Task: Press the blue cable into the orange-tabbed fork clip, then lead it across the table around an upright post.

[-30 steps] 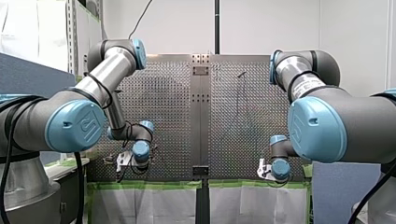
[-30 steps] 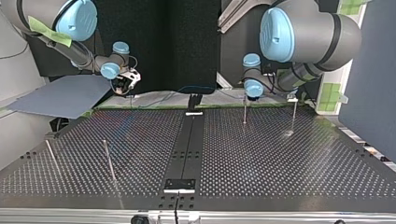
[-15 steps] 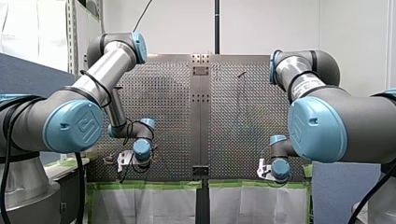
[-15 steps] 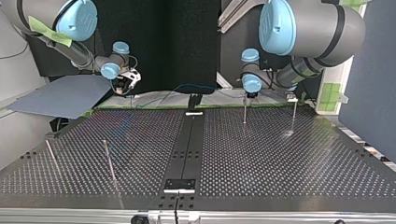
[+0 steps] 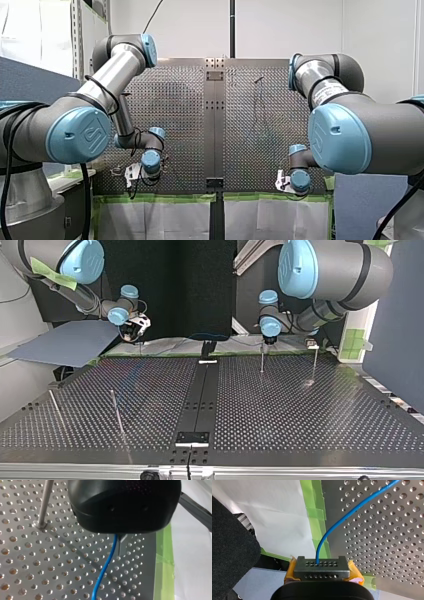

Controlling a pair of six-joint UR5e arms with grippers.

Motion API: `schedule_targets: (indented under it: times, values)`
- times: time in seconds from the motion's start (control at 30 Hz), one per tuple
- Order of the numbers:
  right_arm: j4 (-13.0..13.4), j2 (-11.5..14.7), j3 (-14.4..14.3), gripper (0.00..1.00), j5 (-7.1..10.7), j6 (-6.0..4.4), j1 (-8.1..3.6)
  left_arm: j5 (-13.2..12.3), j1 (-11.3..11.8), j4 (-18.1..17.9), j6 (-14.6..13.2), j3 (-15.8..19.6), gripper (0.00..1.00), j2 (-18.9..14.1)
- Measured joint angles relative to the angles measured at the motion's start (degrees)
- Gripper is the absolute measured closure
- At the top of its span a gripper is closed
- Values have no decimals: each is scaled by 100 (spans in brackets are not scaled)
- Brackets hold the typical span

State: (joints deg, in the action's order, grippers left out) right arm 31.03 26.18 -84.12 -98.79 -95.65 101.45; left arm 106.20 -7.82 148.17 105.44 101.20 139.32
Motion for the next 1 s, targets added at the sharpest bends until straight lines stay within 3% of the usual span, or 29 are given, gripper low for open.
schedule_targets:
  times: [0.3, 0.63, 1.0]
  values:
    - [-17, -1, 13, 100, -2, 0, -1, 37, 20, -56, 142, 91, 100, -108]
    - [-80, 2, 15, 100, -22, 3, 0, 6, 16, -251, 482, 522, 100, -552]
    - [-112, 1, 20, 100, -27, 8, 2, -45, 36, -540, 372, 1048, 100, -638]
